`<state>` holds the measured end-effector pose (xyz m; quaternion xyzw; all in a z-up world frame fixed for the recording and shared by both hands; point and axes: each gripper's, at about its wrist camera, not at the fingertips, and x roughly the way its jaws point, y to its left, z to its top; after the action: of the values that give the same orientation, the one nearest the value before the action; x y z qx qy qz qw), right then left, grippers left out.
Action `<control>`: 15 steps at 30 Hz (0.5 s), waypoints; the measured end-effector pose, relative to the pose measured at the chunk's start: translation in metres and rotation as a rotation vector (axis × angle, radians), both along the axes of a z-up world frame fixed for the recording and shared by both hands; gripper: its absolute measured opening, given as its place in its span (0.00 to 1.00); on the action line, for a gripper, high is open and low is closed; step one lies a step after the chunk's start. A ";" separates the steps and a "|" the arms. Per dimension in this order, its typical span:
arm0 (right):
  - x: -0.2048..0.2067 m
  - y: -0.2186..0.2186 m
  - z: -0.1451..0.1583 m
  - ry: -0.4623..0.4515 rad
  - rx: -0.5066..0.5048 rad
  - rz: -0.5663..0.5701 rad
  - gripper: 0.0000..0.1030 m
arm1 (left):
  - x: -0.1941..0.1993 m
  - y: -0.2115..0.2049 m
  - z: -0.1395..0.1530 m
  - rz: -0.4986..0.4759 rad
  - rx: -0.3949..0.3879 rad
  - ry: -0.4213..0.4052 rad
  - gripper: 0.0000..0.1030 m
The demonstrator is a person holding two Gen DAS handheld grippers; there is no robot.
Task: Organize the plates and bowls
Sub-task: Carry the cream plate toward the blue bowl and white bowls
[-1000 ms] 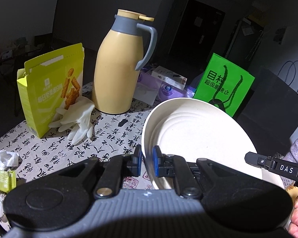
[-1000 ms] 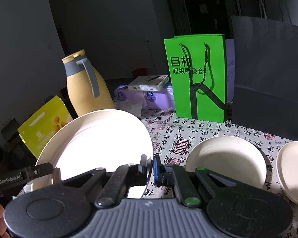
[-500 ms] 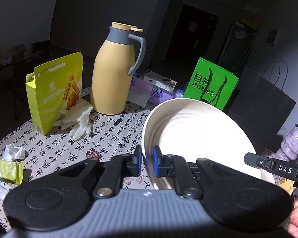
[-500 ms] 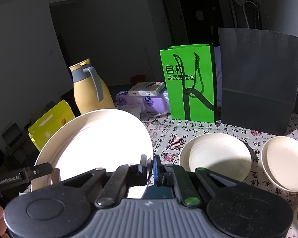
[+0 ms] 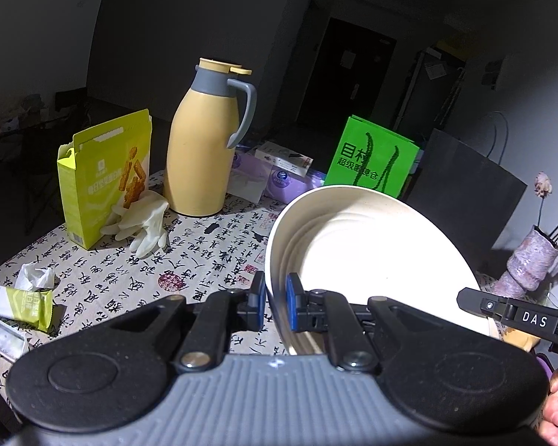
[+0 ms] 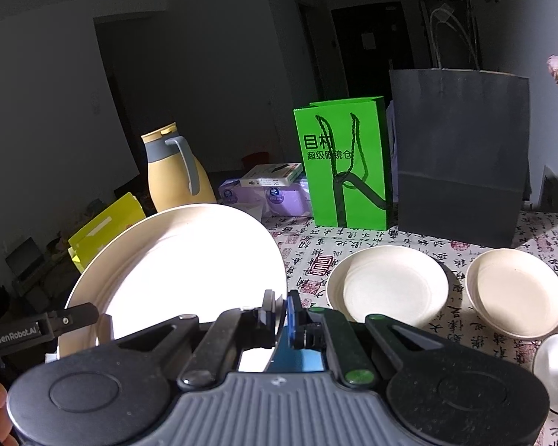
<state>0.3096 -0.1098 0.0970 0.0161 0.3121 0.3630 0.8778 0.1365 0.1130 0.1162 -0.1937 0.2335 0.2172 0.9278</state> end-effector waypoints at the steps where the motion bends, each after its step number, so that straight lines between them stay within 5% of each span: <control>1: -0.004 -0.004 0.001 -0.001 0.000 -0.004 0.06 | -0.003 -0.003 0.001 -0.004 0.001 -0.002 0.11; 15: -0.041 -0.053 0.004 -0.010 0.023 -0.062 0.06 | -0.029 -0.042 0.001 -0.060 0.009 -0.010 0.11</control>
<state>0.2686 -0.1629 0.1012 0.0339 0.3030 0.3394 0.8899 0.1071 0.0709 0.1172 -0.1836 0.2337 0.1894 0.9358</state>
